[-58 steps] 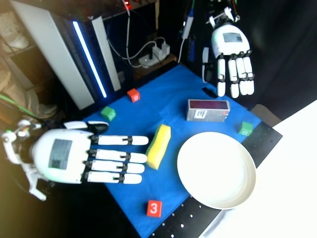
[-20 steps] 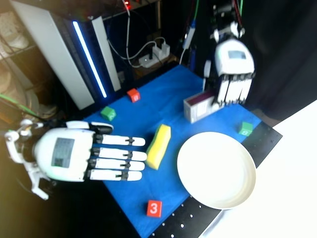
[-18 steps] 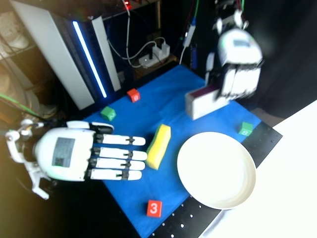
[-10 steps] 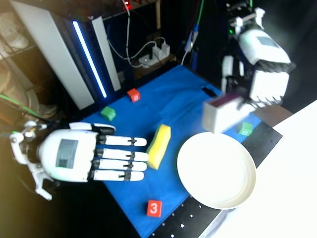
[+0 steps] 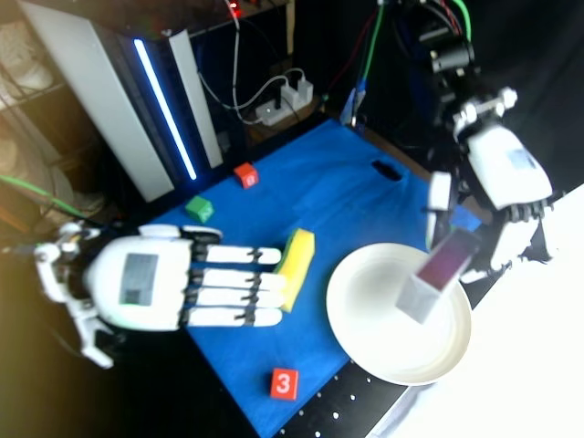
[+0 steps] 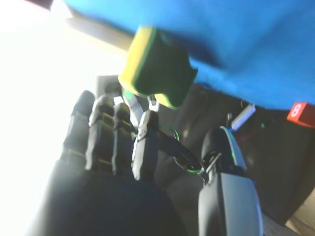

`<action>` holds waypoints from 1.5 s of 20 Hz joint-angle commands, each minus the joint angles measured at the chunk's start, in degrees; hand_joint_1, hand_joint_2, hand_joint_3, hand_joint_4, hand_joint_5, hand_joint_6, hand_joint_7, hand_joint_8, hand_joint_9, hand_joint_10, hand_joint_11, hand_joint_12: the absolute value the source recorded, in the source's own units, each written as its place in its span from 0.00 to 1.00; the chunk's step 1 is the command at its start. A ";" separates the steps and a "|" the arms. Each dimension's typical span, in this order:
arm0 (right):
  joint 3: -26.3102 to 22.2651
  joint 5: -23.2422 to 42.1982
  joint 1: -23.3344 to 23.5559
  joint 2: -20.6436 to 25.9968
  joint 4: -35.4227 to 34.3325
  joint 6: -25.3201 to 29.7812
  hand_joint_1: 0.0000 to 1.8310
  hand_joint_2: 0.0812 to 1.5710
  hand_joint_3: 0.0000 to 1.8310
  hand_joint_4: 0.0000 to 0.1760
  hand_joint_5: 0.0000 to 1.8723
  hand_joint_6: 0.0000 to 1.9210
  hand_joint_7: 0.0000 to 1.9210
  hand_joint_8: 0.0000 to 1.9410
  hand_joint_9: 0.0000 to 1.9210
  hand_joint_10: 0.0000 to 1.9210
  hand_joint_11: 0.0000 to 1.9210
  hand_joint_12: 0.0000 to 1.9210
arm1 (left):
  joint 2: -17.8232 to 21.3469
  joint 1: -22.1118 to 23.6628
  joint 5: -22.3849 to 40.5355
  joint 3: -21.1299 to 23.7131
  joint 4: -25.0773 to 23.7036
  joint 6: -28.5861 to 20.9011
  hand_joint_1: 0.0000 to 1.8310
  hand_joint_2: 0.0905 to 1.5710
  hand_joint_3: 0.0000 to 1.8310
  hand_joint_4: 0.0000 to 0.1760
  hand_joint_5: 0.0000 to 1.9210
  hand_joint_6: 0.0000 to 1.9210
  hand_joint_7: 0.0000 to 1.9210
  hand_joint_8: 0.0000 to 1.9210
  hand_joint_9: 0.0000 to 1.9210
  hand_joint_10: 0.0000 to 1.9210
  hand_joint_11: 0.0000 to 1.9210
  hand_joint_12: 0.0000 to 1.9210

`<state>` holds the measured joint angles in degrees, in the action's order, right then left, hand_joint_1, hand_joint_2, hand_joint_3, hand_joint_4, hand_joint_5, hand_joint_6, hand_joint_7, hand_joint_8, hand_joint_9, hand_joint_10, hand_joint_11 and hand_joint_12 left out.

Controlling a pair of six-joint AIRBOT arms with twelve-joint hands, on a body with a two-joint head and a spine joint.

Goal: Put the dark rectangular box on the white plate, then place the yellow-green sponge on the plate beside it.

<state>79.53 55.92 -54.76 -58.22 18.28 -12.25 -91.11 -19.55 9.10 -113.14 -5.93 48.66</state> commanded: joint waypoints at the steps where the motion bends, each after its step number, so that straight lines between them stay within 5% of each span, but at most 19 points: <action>1: 0.44 6.11 0.95 -0.05 -2.15 0.50 0.37 0.68 0.00 0.80 0.23 0.00 0.13 0.00 0.10 0.00 0.00 0.11 | -0.84 0.80 4.98 -1.00 0.43 0.09 0.75 0.66 0.00 0.00 0.50 0.42 0.57 0.42 0.58 0.51 0.42 0.60; 2: 0.48 6.11 1.04 -0.12 -2.11 0.52 0.38 0.68 0.00 0.74 0.24 0.00 0.13 0.00 0.10 0.00 0.00 0.13 | -1.20 0.80 4.85 -1.41 0.45 0.08 0.70 0.67 0.00 0.00 0.50 0.45 0.57 0.47 0.59 0.40 0.48 0.61; 3: 0.49 6.11 1.14 -0.19 -2.11 0.58 0.39 0.68 0.00 0.73 0.24 0.00 0.13 0.00 0.10 0.00 0.00 0.09 | -1.48 0.80 4.62 -1.63 0.46 0.07 0.74 0.68 0.00 0.00 0.47 0.48 0.53 0.49 0.55 0.54 0.45 0.58; 4: 0.49 6.11 1.24 -0.21 -2.09 0.64 0.40 0.67 0.00 0.57 0.24 0.00 0.12 0.00 0.09 0.00 0.00 0.07 | -1.63 0.80 4.52 -1.66 0.47 0.07 0.61 0.60 0.00 0.00 0.38 0.07 0.40 0.13 0.40 0.26 0.30 0.55; 6: 0.49 6.11 1.36 -0.24 -1.99 0.81 0.39 0.68 0.00 0.61 0.24 0.00 0.12 0.00 0.09 0.00 0.00 0.06 | -1.98 0.80 4.79 -1.66 0.49 0.05 0.56 0.58 0.00 0.03 0.33 0.01 0.36 0.05 0.37 0.16 0.25 0.50; 7: 0.49 6.11 1.45 -0.28 -1.95 0.82 0.39 0.68 0.00 0.62 0.24 0.00 0.12 0.00 0.09 0.00 0.00 0.03 | -2.08 0.80 4.91 -1.65 0.49 0.05 0.53 0.57 0.00 0.29 0.29 0.00 0.33 0.01 0.35 0.08 0.22 0.46; 9: 0.64 6.11 2.06 -0.47 -1.88 0.82 0.37 0.68 0.00 0.64 0.23 0.00 0.12 0.00 0.09 0.00 0.01 0.03 | -1.98 0.81 5.60 -1.12 0.50 0.01 0.51 0.58 0.00 0.49 0.26 0.00 0.30 0.00 0.35 0.03 0.18 0.50; 11: 0.96 6.12 3.11 -0.69 -1.78 0.82 0.36 0.68 0.00 0.57 0.22 0.00 0.12 0.00 0.09 0.00 0.04 0.05 | -0.93 0.80 6.84 0.49 0.50 0.01 0.47 0.58 0.00 0.53 0.24 0.00 0.27 0.00 0.33 0.01 0.13 0.53; 13: 1.63 6.11 4.39 -1.14 -1.78 0.82 0.39 0.65 0.00 0.77 0.21 0.00 0.11 0.00 0.07 0.00 0.04 0.05 | 1.17 0.65 9.01 3.45 0.49 0.01 0.48 0.56 0.00 0.61 0.20 0.00 0.25 0.00 0.27 0.00 0.02 0.52; 15: 2.55 5.17 6.22 -1.91 -1.78 0.82 0.39 0.64 0.00 0.78 0.20 0.00 0.12 0.00 0.05 0.00 0.02 0.04 | 3.98 0.40 12.04 7.23 0.46 0.01 0.48 0.56 0.00 0.91 0.16 0.00 0.19 0.00 0.17 0.00 0.00 0.36; 16: 3.41 4.39 7.18 -2.68 -1.77 0.83 0.39 0.64 0.00 0.79 0.20 0.00 0.11 0.00 0.05 0.00 0.02 0.04 | 5.87 0.08 13.96 9.57 0.46 0.01 0.49 0.55 0.00 0.98 0.14 0.01 0.16 0.00 0.13 0.01 0.00 0.20; 19: 4.53 2.88 8.38 -3.68 -1.78 0.83 0.43 0.62 0.00 0.79 0.21 0.00 0.14 0.00 0.10 0.01 0.08 0.07 | 10.47 -0.83 18.58 15.43 0.16 0.04 0.44 0.55 0.00 1.00 0.09 0.00 0.11 0.00 0.08 0.00 0.00 0.04; 22: 5.91 0.20 8.75 -4.91 -1.77 0.83 0.42 0.61 0.00 0.65 0.23 0.00 0.16 0.00 0.14 0.00 0.04 0.21 | 15.96 -2.97 23.88 21.91 0.16 0.05 0.37 0.54 0.00 1.00 0.04 0.00 0.05 0.00 0.05 0.00 0.00 0.08; 25: 7.37 -2.53 9.07 -6.42 -1.53 0.83 0.41 0.58 0.00 0.70 0.27 0.00 0.19 0.00 0.18 0.00 0.00 0.40 | 21.57 -5.86 28.13 28.66 0.00 0.39 0.45 0.53 0.00 1.00 0.06 0.00 0.07 0.00 0.05 0.00 0.00 0.16; 26: 7.97 -3.76 9.49 -7.08 -0.96 0.83 0.47 0.59 0.00 0.15 0.31 0.01 0.23 0.01 0.14 0.00 0.00 0.28 | 23.63 -7.06 29.74 31.12 -0.14 1.06 0.44 0.53 0.00 1.00 0.07 0.00 0.06 0.00 0.04 0.00 0.00 0.20; 27: 8.30 -4.50 9.71 -7.49 -0.63 0.83 0.47 0.59 0.00 0.15 0.31 0.01 0.23 0.01 0.14 0.00 0.00 0.28 | 25.27 -7.93 30.77 32.93 -0.14 1.78 0.44 0.53 0.00 1.00 0.07 0.00 0.06 0.00 0.04 0.00 0.00 0.20; 28: 8.50 -4.98 9.84 -7.74 -0.38 0.83 0.50 0.59 0.00 0.00 0.35 0.00 0.29 0.01 0.23 0.01 0.00 0.44 | 26.27 -8.46 31.33 34.31 -0.14 2.36 0.45 0.52 0.00 1.00 0.07 0.00 0.06 0.00 0.03 0.00 0.00 0.32; 29: 8.82 -5.40 10.00 -8.22 -0.24 0.83 0.53 0.59 0.00 0.00 0.36 0.00 0.32 0.00 0.27 0.01 0.01 0.51 | 27.59 -8.95 31.73 36.05 -0.14 3.21 0.46 0.52 0.00 1.00 0.08 0.00 0.07 0.00 0.04 0.00 0.00 0.37; 30: 9.04 -5.58 10.03 -8.55 -0.24 0.83 0.54 0.59 0.00 0.00 0.39 0.00 0.36 0.01 0.32 0.01 0.02 0.54 | 28.06 -9.21 31.94 36.78 -0.14 3.64 0.46 0.52 0.00 1.00 0.09 0.00 0.06 0.00 0.02 0.01 0.00 0.31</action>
<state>88.42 44.64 -45.60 -66.96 20.23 -11.79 -62.83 -29.43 33.67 -76.09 -7.05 52.40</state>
